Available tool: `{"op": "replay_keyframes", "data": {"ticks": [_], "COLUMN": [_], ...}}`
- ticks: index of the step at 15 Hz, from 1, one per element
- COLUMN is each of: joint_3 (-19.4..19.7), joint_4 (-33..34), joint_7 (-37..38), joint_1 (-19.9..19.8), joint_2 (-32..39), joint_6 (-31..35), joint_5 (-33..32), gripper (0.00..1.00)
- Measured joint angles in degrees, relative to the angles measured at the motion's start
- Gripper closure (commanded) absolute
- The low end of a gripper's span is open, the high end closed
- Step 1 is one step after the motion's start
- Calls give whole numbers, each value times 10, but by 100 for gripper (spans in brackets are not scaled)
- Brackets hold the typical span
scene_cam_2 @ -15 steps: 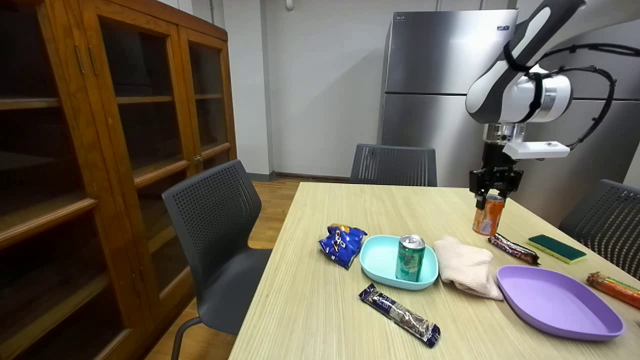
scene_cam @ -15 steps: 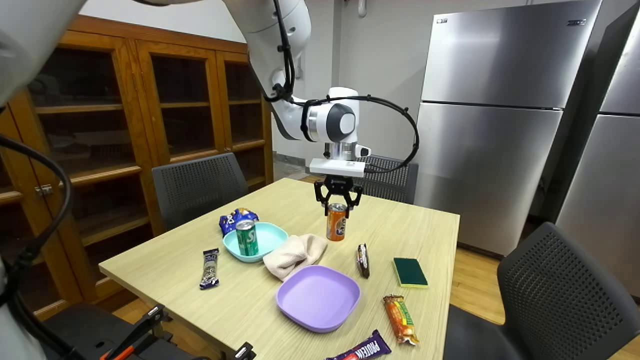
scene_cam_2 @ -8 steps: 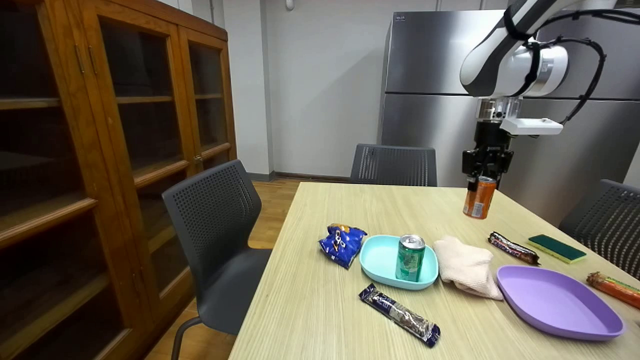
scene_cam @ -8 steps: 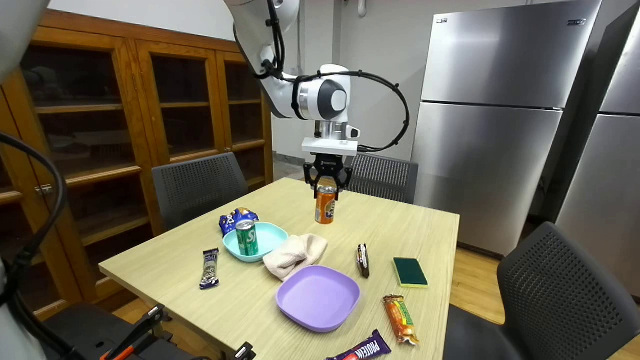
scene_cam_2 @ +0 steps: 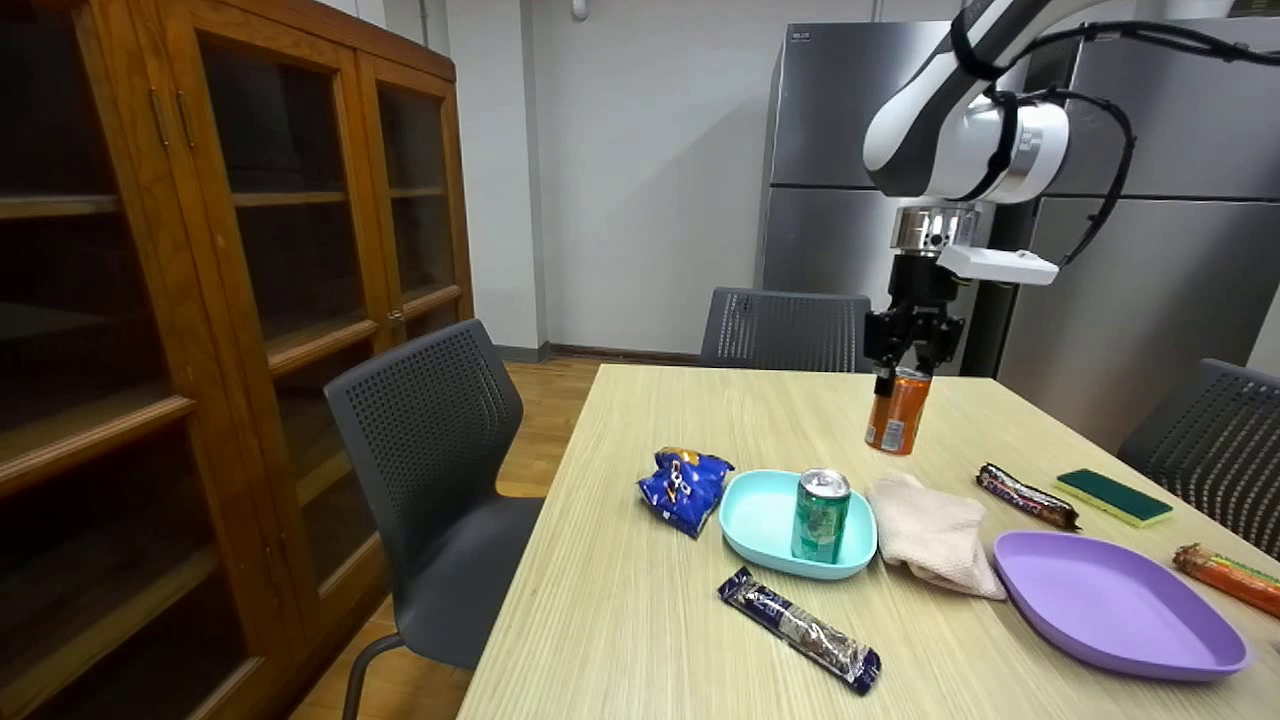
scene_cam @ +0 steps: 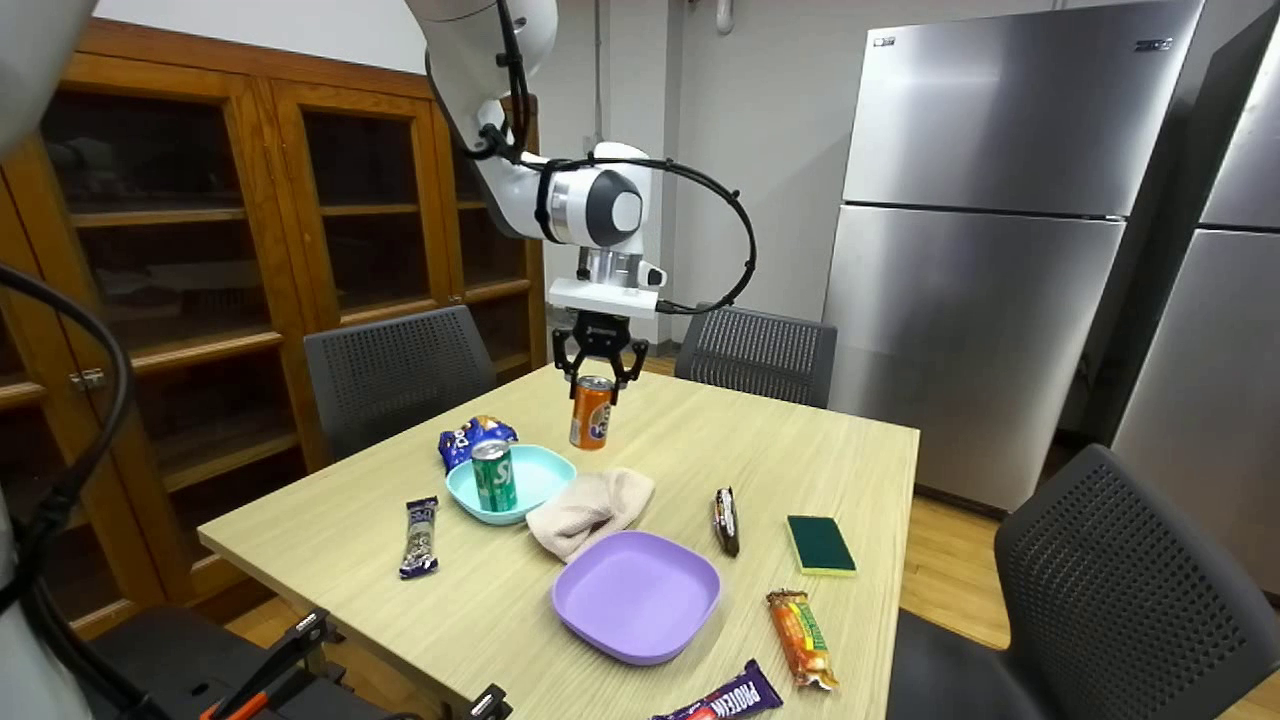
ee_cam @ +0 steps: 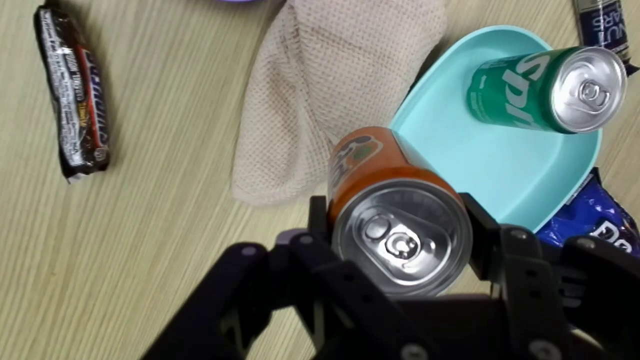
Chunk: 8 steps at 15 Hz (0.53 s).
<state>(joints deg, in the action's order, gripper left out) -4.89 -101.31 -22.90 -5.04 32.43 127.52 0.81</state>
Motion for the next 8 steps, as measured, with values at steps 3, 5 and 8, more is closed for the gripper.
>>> {"op": "replay_keyframes", "data": {"ticks": [3,5,8], "joint_3": [-1,-2,-5], "joint_4": [-4,-4,-3], "joint_7": [30,48,61], "joint_1": [20,31,41], "joint_2": [4,11,23], "joint_6": [0,0,0], "joint_5": [1,2,9], "gripper": [62,62,62]}}
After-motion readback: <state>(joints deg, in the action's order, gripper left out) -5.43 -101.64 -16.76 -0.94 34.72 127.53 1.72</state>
